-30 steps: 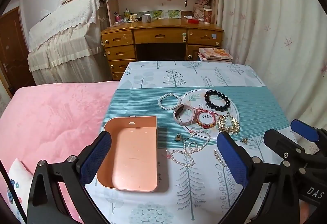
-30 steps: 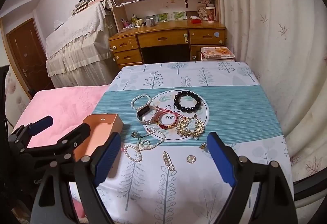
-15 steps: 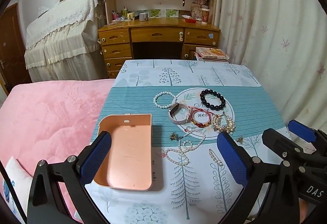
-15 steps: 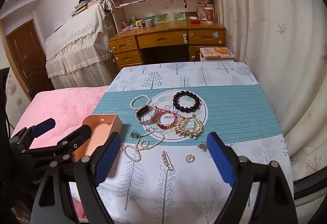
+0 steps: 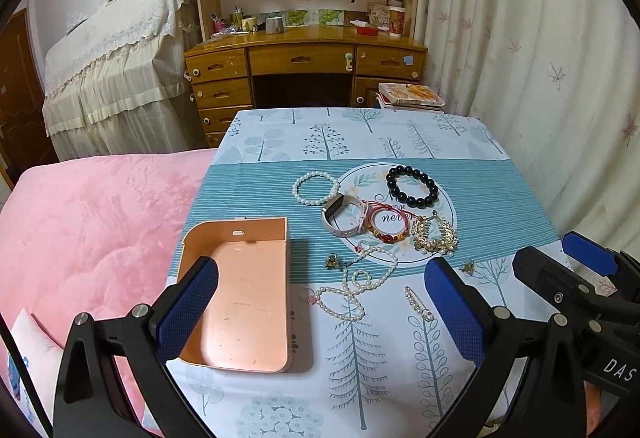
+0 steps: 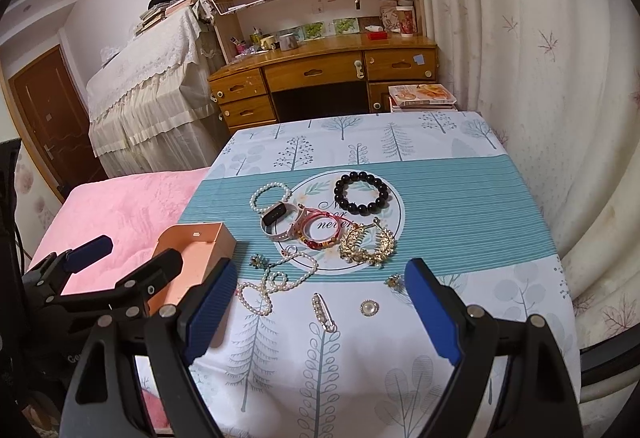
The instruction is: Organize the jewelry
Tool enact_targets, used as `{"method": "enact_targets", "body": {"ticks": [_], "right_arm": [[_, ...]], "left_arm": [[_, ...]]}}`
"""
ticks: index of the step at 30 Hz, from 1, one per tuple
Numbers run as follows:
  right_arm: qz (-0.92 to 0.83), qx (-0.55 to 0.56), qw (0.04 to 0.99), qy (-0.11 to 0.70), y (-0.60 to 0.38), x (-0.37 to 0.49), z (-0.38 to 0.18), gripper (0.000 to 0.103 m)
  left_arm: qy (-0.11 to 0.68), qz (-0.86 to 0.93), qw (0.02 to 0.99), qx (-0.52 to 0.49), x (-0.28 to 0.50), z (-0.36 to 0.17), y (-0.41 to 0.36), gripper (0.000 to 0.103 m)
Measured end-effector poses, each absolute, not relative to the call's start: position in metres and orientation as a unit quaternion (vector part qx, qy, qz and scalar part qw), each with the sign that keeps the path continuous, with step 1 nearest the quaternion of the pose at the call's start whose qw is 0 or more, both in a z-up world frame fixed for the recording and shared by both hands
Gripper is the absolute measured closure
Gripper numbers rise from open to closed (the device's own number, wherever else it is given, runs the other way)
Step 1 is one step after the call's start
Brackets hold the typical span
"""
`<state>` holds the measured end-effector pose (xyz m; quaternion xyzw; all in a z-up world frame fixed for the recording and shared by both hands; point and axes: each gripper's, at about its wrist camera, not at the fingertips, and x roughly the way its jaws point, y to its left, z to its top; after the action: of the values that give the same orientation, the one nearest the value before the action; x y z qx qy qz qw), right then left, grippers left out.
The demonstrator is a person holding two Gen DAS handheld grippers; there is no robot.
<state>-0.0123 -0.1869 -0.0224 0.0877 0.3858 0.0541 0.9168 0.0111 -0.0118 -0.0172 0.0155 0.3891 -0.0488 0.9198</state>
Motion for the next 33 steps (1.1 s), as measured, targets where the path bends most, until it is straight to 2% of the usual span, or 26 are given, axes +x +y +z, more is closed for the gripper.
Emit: {"method": "enact_targets", "body": {"ticks": [33], "right_arm": [[0.057,0.097,0.911,0.396,-0.191,-0.006,-0.038,0.016]], "left_arm": [[0.424,-0.068,0.903,0.009,0.023,-0.027,-0.011,0.001]]}}
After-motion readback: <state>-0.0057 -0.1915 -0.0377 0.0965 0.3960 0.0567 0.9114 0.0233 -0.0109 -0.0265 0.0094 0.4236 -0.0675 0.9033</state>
